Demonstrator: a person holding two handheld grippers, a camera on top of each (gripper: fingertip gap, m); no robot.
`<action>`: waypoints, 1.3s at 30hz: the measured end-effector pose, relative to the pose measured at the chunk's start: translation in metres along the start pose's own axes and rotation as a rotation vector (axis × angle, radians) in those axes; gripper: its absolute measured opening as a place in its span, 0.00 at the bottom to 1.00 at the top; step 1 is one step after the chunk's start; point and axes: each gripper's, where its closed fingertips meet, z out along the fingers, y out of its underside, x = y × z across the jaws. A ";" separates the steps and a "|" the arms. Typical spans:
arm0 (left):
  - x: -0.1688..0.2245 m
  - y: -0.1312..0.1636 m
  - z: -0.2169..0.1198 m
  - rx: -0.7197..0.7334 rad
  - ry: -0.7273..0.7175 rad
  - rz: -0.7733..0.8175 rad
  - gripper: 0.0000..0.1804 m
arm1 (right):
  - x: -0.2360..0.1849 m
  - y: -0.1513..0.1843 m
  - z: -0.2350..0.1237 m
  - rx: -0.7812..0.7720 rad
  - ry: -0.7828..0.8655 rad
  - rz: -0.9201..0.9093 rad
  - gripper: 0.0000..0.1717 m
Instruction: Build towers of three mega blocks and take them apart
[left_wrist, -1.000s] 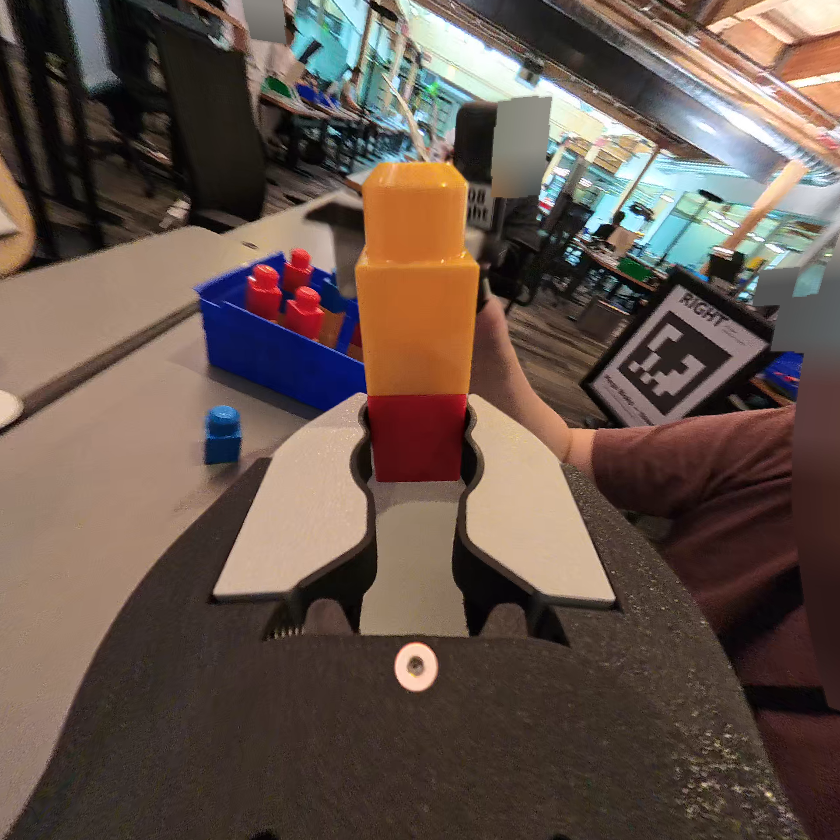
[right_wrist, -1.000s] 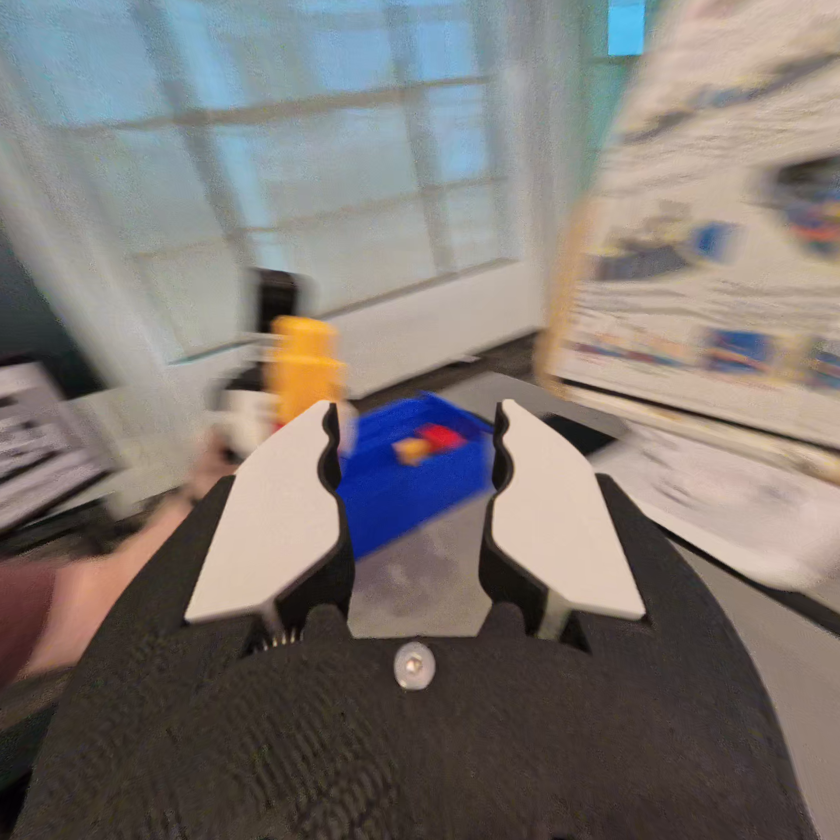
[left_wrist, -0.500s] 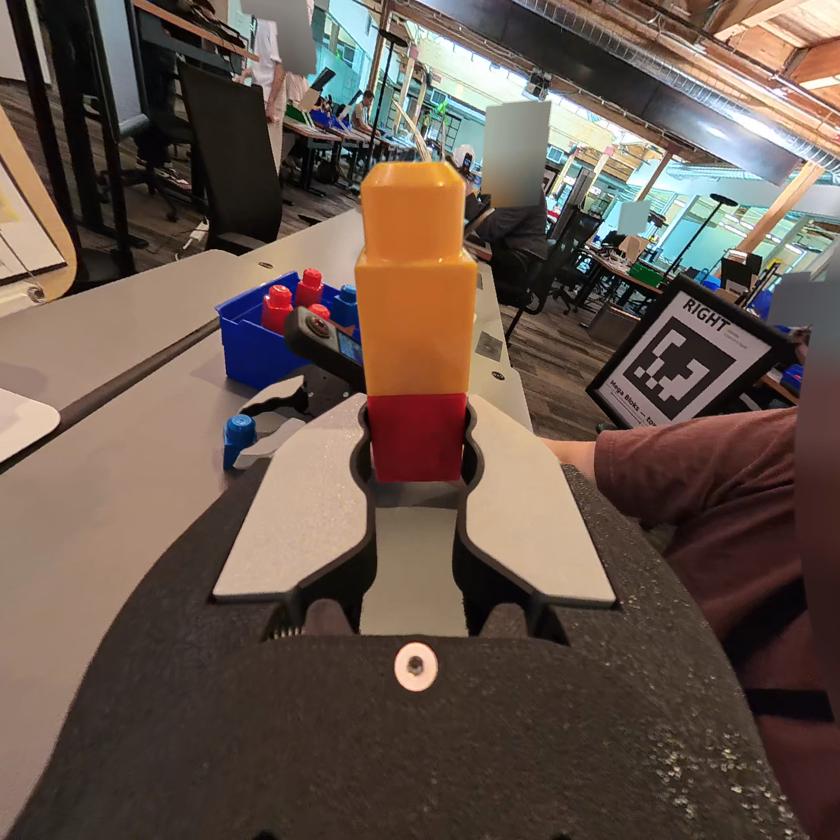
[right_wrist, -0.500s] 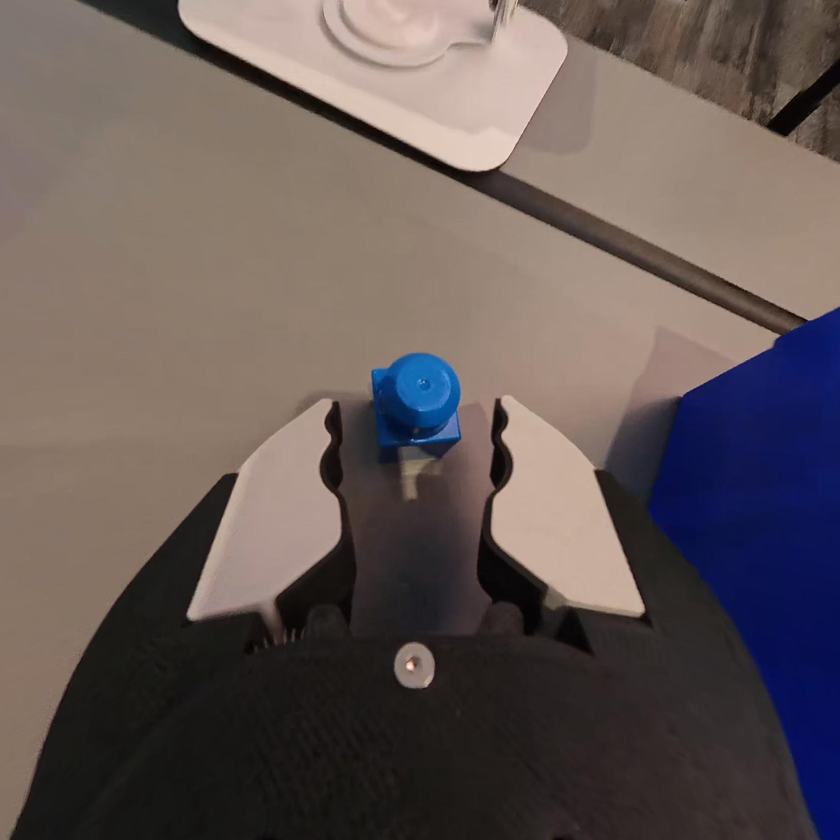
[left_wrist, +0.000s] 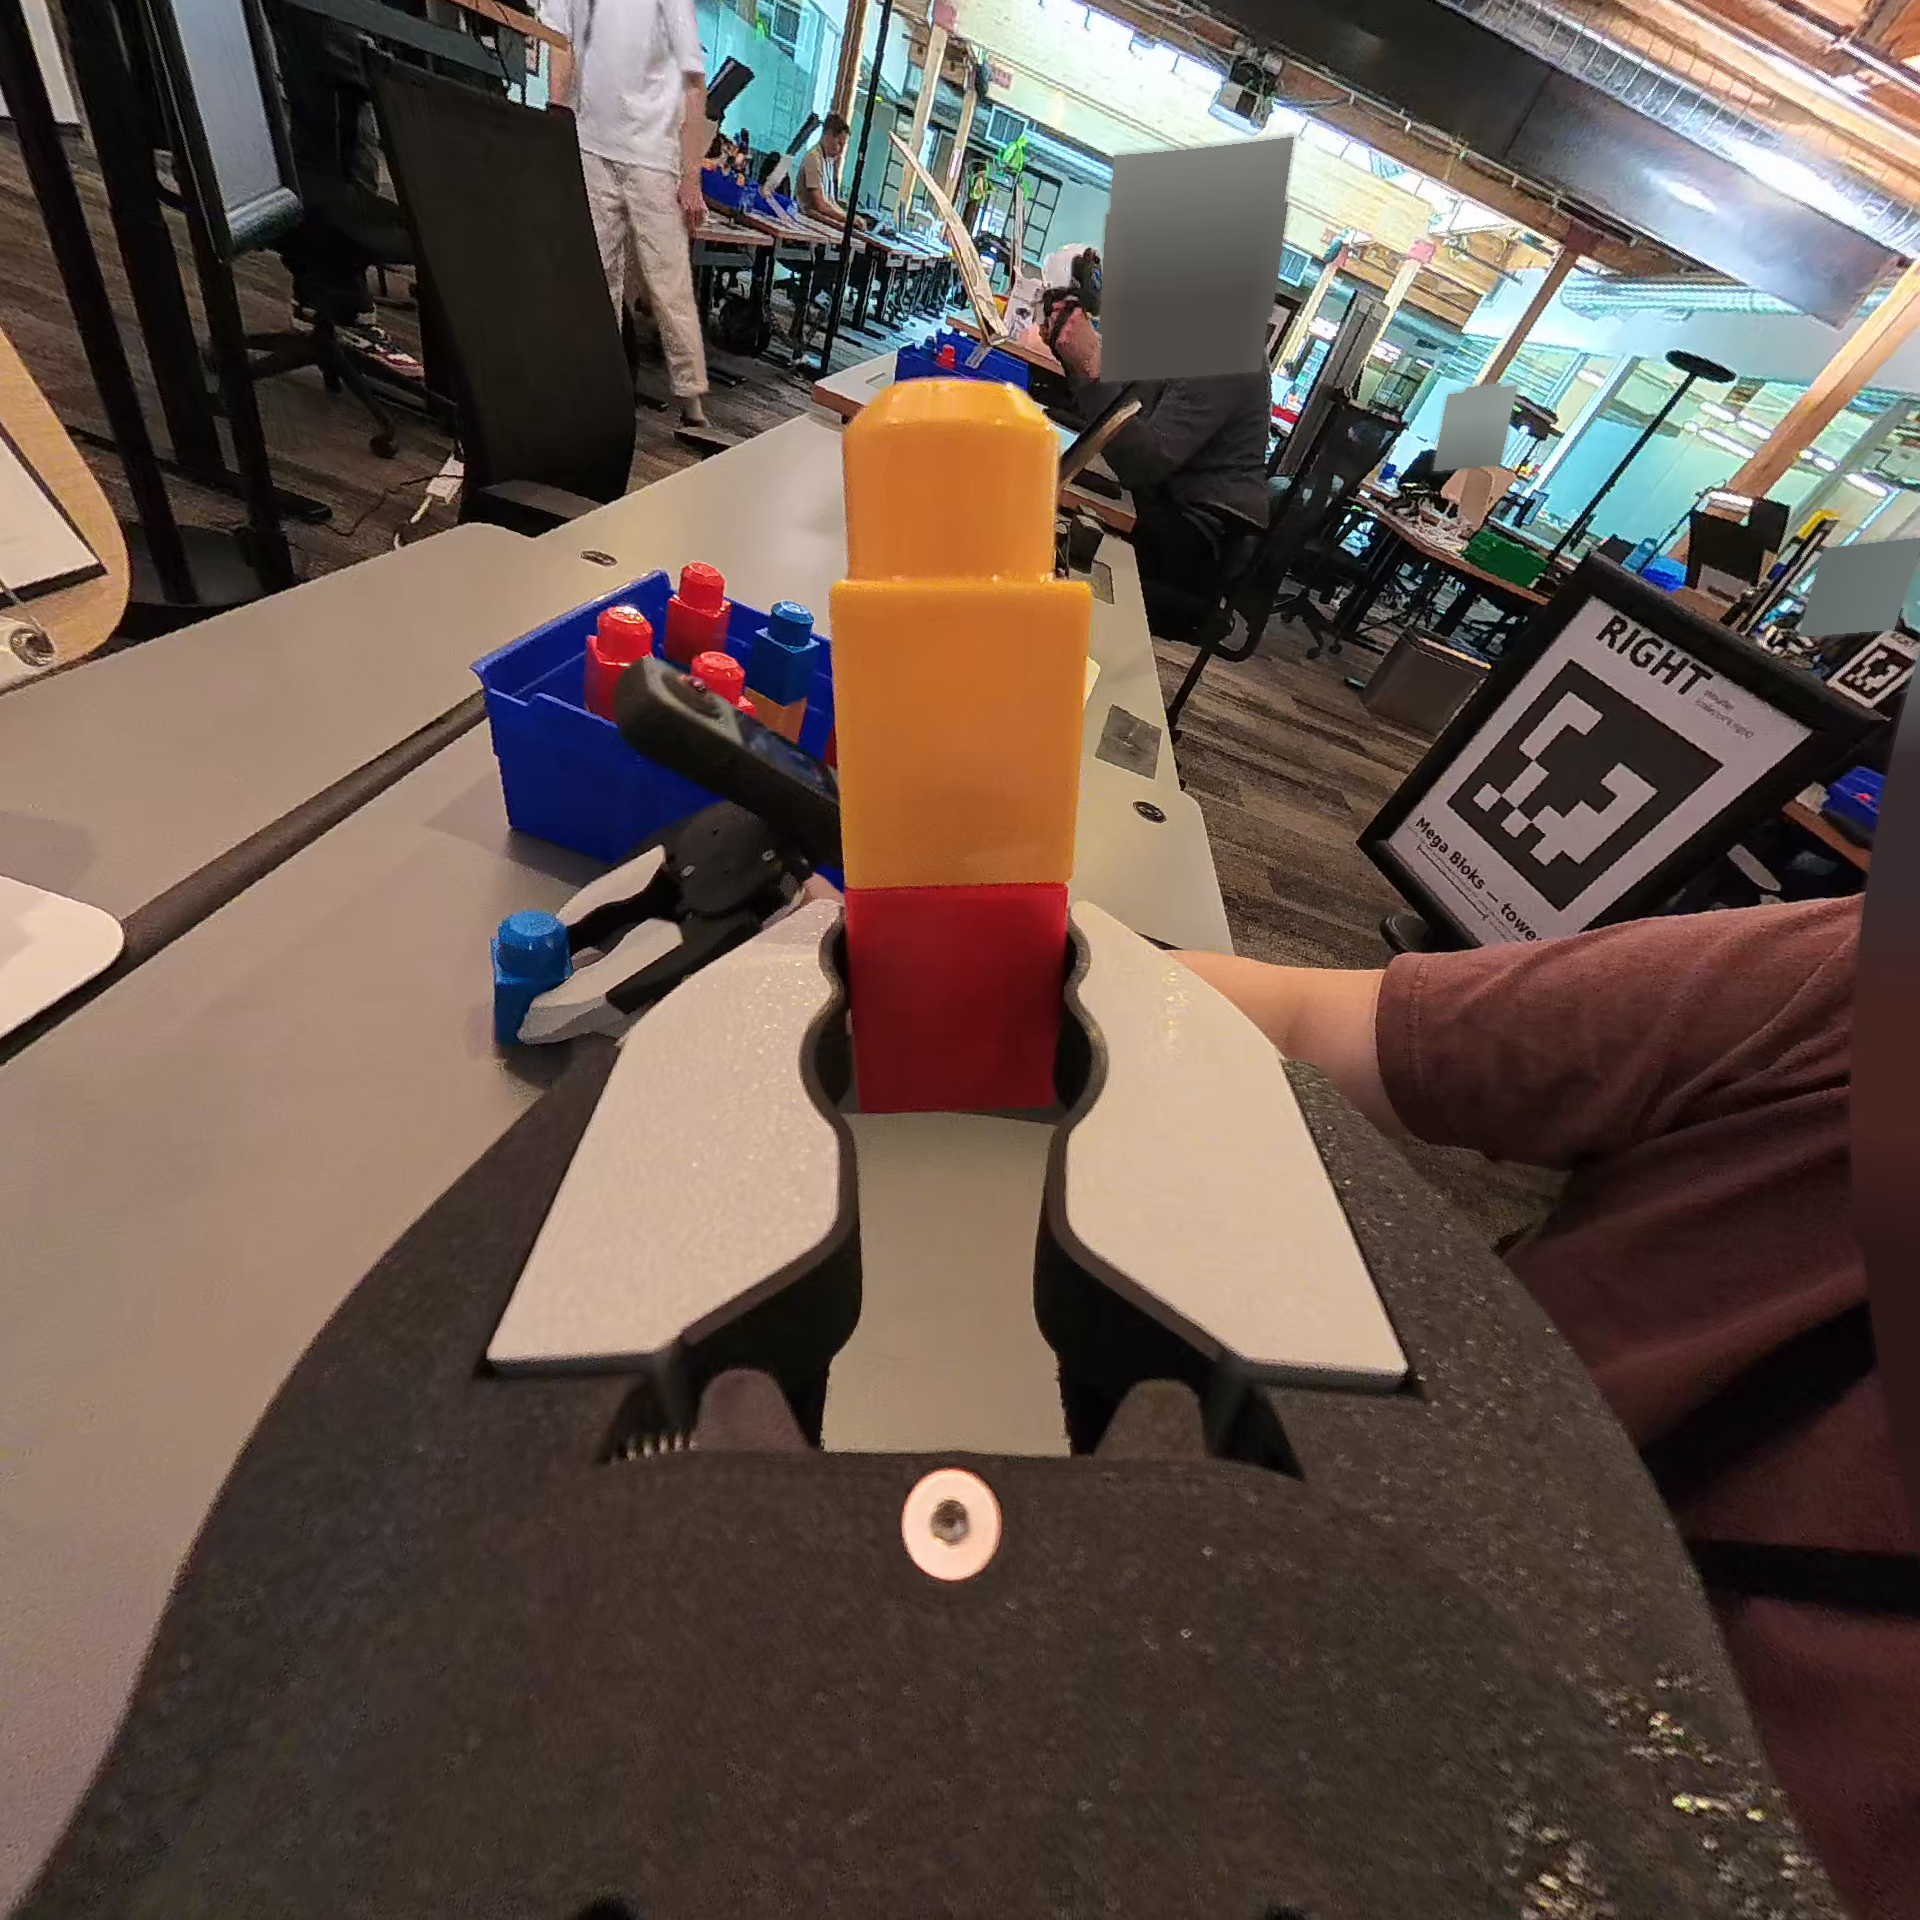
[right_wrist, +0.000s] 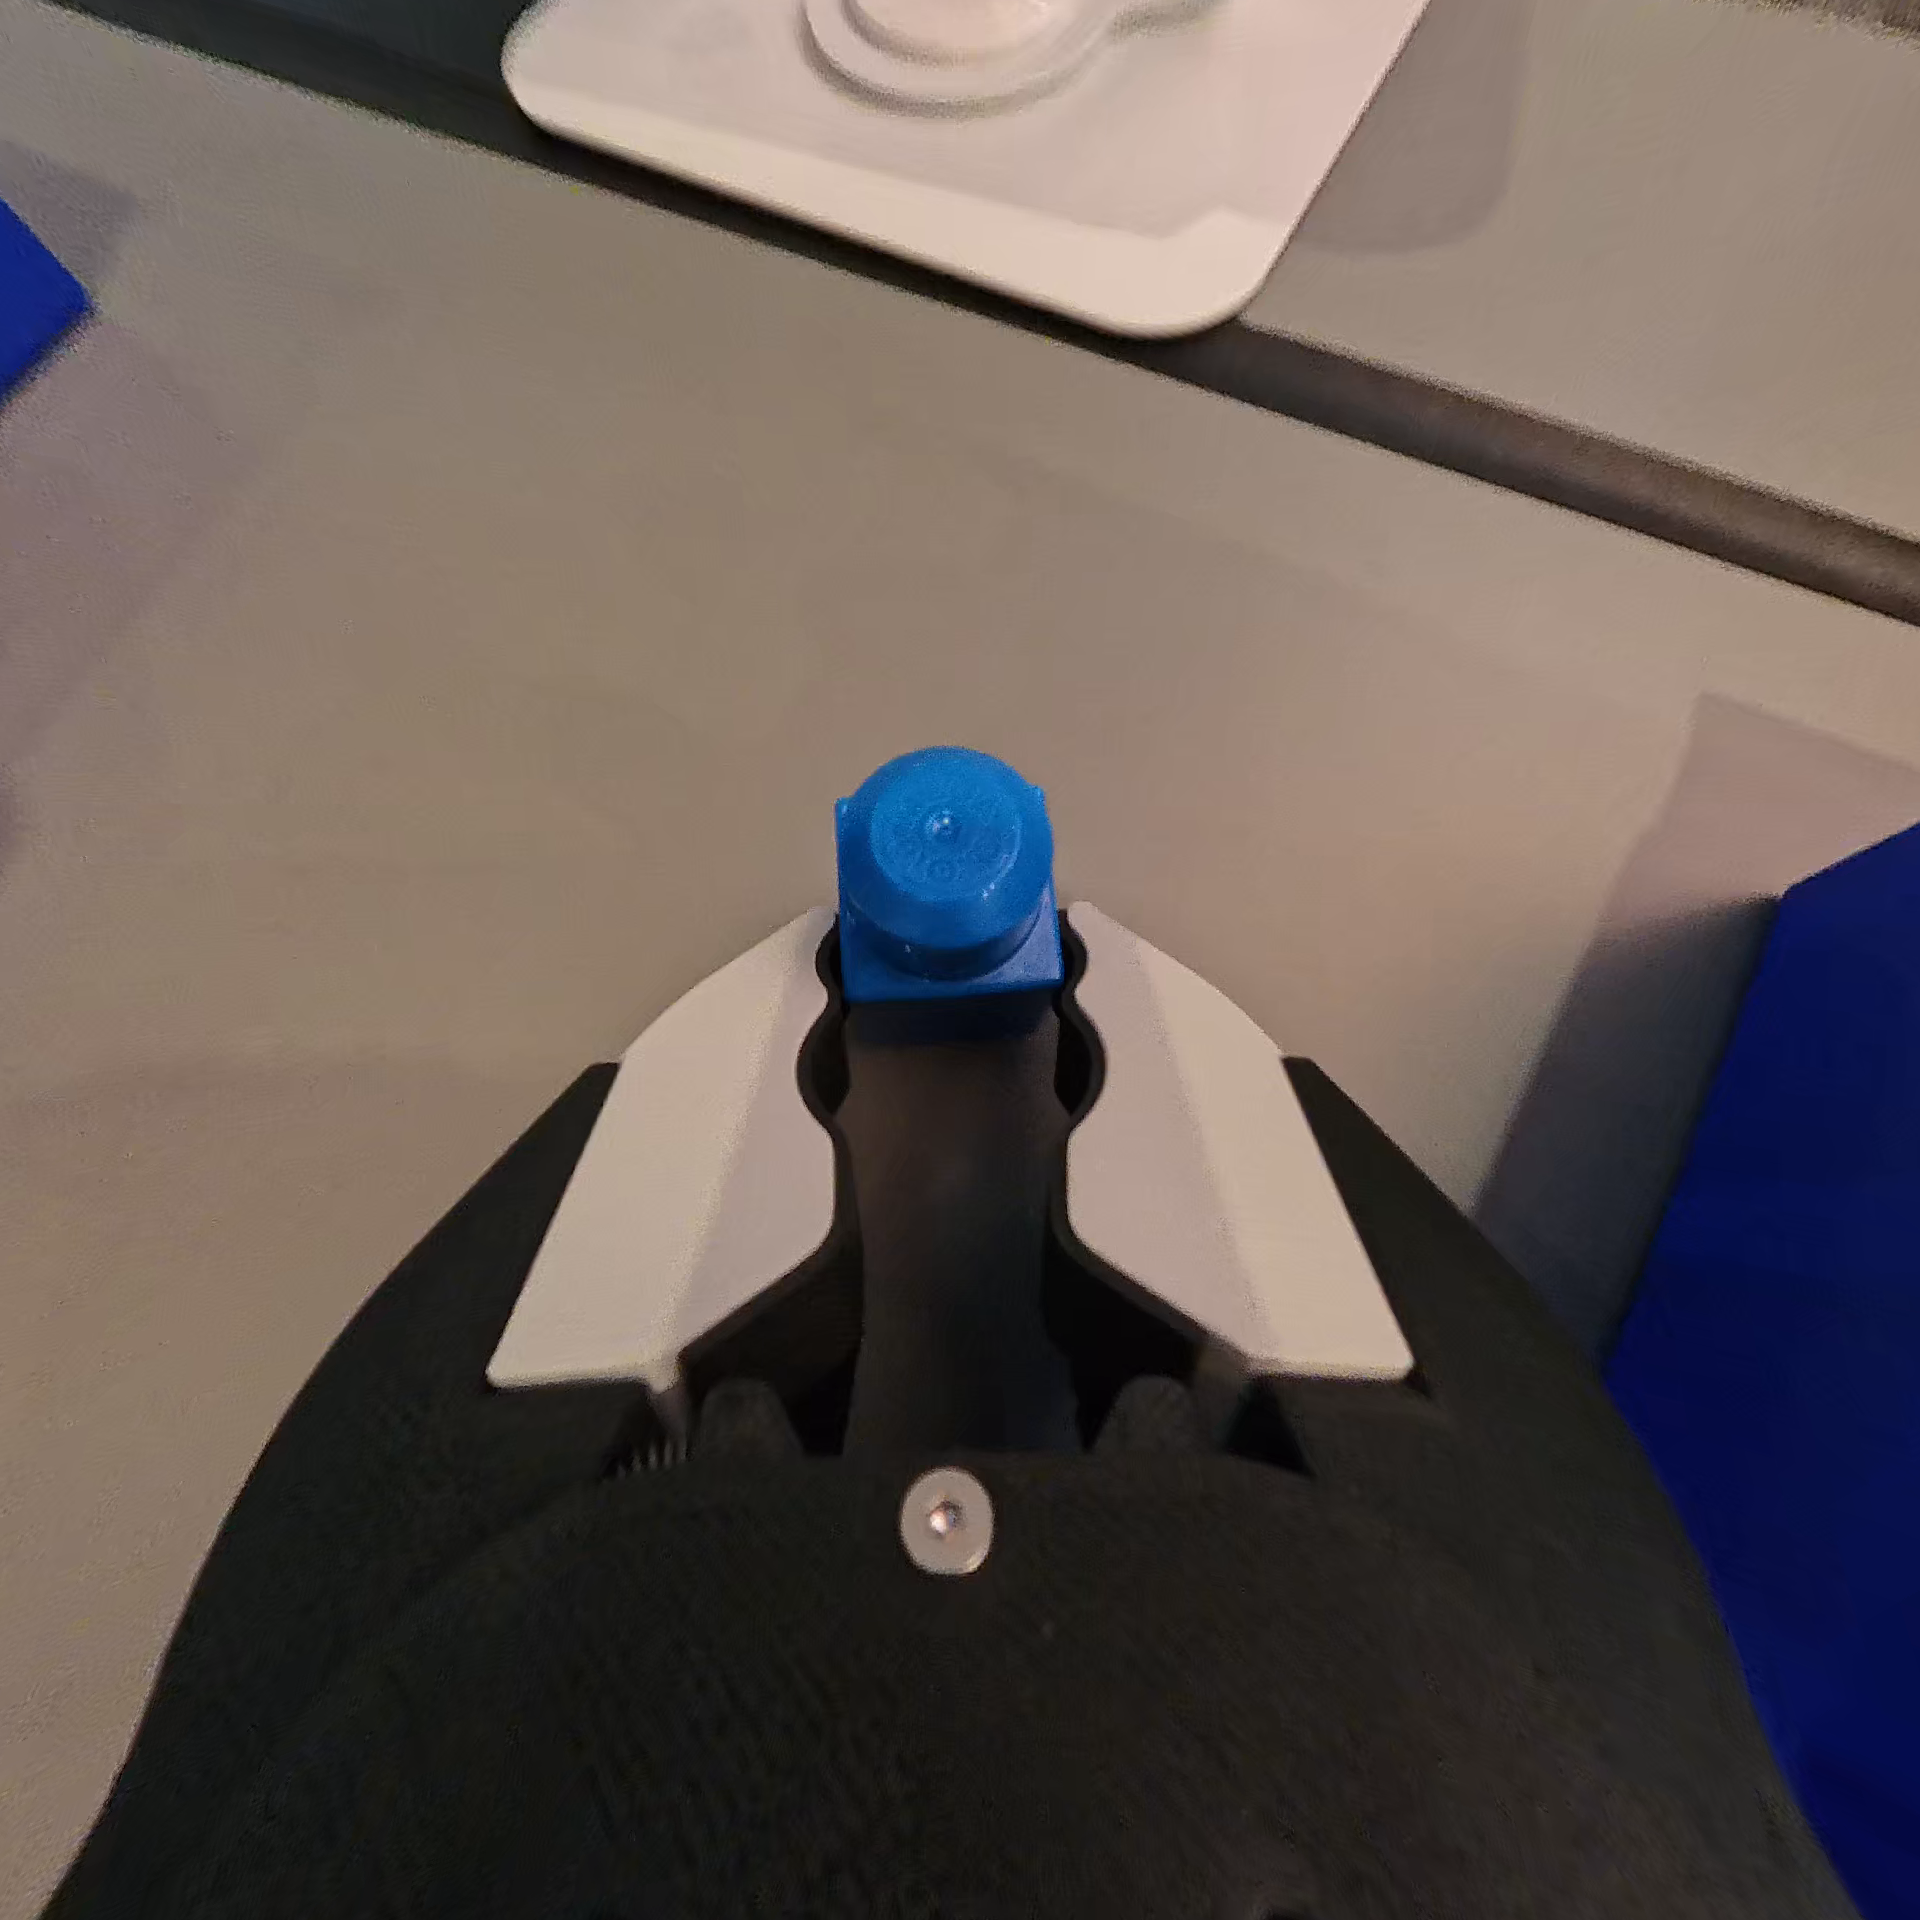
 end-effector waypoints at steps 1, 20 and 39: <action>-0.001 -0.001 -0.001 0.004 -0.002 0.000 0.20 | -0.004 -0.010 -0.006 0.046 -0.021 0.003 0.22; 0.017 0.058 0.062 -0.221 0.205 -0.079 0.19 | -0.126 -0.119 -0.250 0.401 -0.994 -0.167 0.21; 0.025 0.078 0.068 -0.349 0.219 -0.066 0.19 | -0.147 -0.087 -0.231 0.170 -1.068 -0.237 0.21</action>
